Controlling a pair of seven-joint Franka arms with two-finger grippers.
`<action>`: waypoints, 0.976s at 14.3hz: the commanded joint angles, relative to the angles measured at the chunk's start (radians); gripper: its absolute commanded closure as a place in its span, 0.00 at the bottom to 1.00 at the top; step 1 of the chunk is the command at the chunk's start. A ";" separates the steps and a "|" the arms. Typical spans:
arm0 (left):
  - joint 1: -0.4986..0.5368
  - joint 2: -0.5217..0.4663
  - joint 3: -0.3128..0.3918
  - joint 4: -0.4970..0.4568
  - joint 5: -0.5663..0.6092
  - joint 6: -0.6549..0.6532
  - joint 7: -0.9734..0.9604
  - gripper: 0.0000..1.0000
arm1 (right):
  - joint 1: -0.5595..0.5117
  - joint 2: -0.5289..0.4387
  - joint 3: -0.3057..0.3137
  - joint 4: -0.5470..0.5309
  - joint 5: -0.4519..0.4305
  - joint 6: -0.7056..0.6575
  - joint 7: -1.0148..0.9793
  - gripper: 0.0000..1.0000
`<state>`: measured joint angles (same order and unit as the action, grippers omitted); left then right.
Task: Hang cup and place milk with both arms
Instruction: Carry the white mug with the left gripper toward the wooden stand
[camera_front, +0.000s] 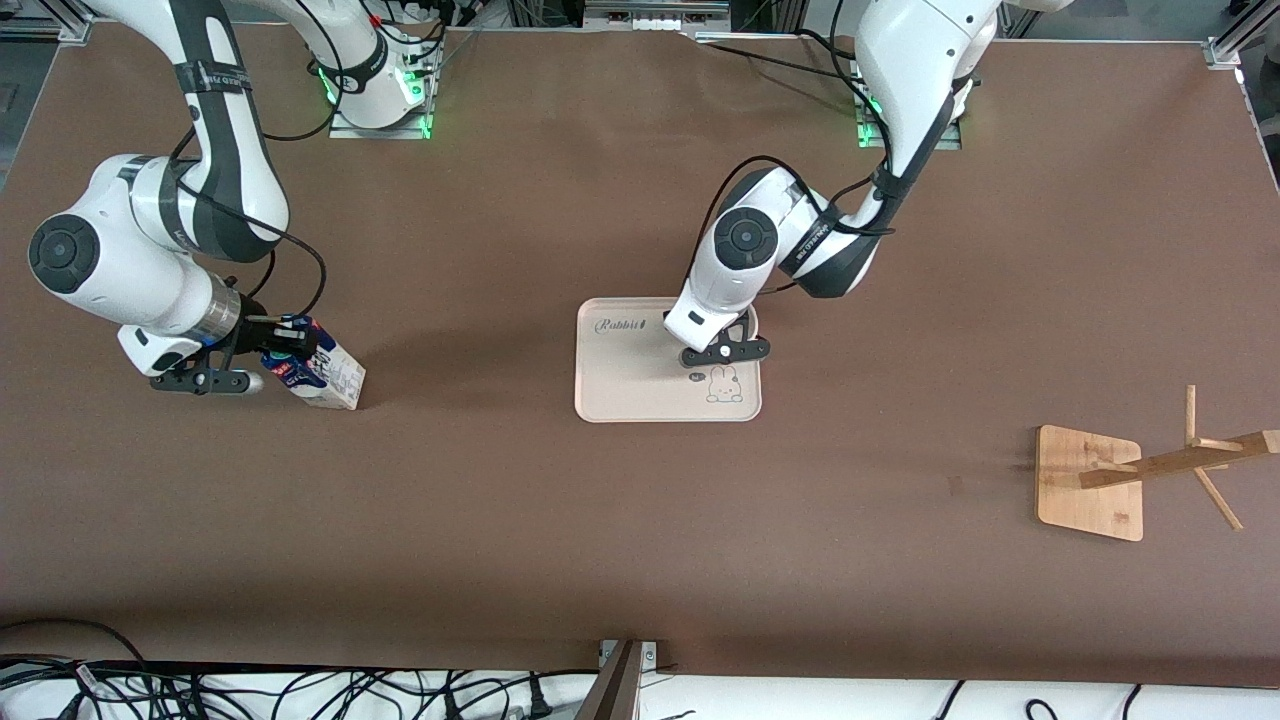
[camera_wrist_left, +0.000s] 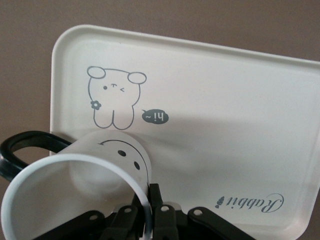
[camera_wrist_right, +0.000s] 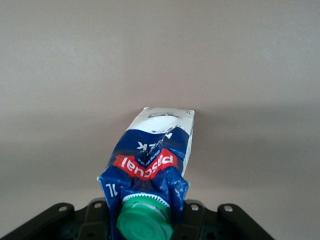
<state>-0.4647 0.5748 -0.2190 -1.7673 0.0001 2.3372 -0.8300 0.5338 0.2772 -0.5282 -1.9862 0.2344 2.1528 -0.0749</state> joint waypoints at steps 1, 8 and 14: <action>0.053 -0.114 0.003 -0.006 0.003 -0.083 0.046 1.00 | 0.000 -0.010 0.002 -0.019 0.025 0.002 -0.005 0.66; 0.372 -0.357 0.001 0.009 0.012 -0.352 0.650 1.00 | -0.006 -0.001 -0.001 -0.007 0.040 -0.021 -0.008 0.00; 0.515 -0.380 0.001 0.134 0.181 -0.437 1.032 1.00 | -0.008 -0.041 -0.064 0.203 0.026 -0.319 -0.020 0.00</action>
<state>0.0143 0.1927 -0.2055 -1.6748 0.1143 1.9277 0.0822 0.5305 0.2664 -0.5564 -1.8985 0.2501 1.9877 -0.0770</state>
